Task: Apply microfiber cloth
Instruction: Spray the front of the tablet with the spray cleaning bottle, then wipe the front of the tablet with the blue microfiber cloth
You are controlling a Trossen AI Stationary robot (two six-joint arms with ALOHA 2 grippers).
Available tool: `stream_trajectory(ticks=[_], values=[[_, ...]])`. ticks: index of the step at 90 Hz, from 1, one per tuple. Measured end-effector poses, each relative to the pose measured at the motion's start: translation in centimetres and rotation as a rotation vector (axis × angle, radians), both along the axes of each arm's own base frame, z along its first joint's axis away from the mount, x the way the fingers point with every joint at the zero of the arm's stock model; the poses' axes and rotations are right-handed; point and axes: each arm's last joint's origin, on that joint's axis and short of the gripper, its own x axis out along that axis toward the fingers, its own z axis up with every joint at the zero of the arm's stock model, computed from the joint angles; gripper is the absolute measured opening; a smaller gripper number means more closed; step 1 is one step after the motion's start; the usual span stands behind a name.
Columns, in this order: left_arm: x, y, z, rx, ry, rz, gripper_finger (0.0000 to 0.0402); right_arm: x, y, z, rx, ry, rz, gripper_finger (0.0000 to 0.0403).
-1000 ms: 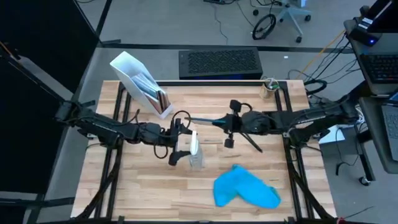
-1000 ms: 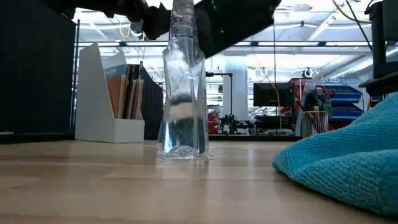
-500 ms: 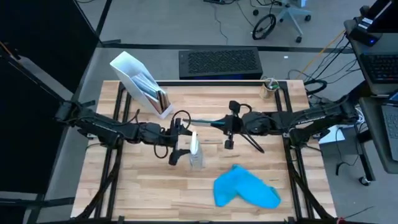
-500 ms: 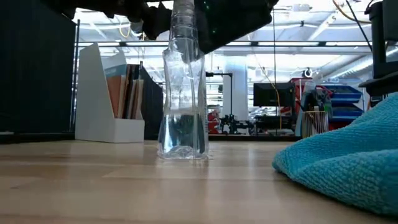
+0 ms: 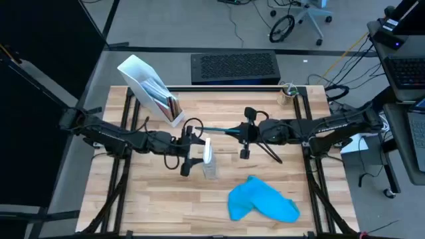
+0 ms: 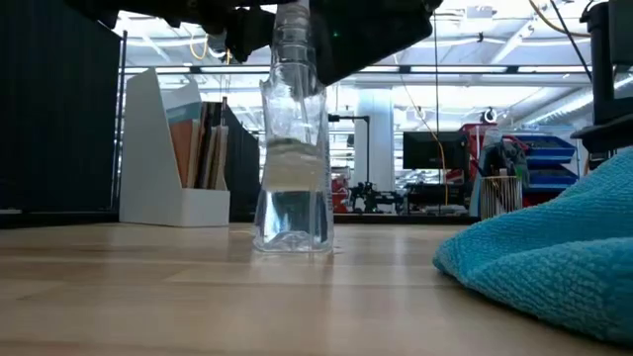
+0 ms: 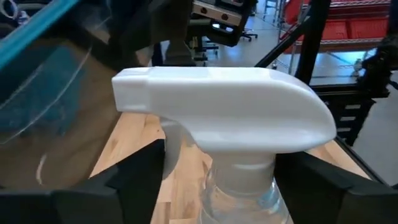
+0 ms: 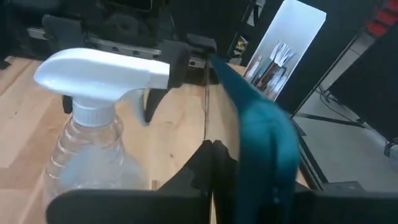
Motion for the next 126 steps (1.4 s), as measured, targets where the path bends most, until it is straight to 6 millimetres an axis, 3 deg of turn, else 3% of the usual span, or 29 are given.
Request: stream_trajectory(ticks=[28, 54, 82, 105, 114, 126], values=[[-2.1, 0.5, 0.8, 0.024, 0.100, 0.020, 0.0341, -1.9, -0.4, -1.3, 0.090, 0.186, -0.096, 0.0013], [-5.2, 1.3, 1.6, -0.011, 0.217, 0.122, 0.0343, -4.1, 0.7, -2.9, 0.228, 0.400, -0.128, 0.0013], [-6.7, 1.2, 2.1, -0.137, 0.246, 0.135, 0.0343, -4.8, 2.8, -3.2, 0.272, 0.438, -0.092, 0.0013], [-8.2, -2.0, 5.2, -0.241, 0.111, 0.057, 0.0343, -5.9, 6.0, -3.3, 0.352, 0.480, 0.015, 0.0013], [-7.3, -4.1, 6.3, -0.188, 0.024, 0.025, 0.0343, -5.9, 6.9, -3.0, 0.364, 0.441, 0.061, 0.0013], [-4.5, -6.6, 5.8, -0.080, 0.047, 0.020, 0.0343, -5.5, 7.8, -3.1, 0.370, 0.416, 0.095, 0.0013]])
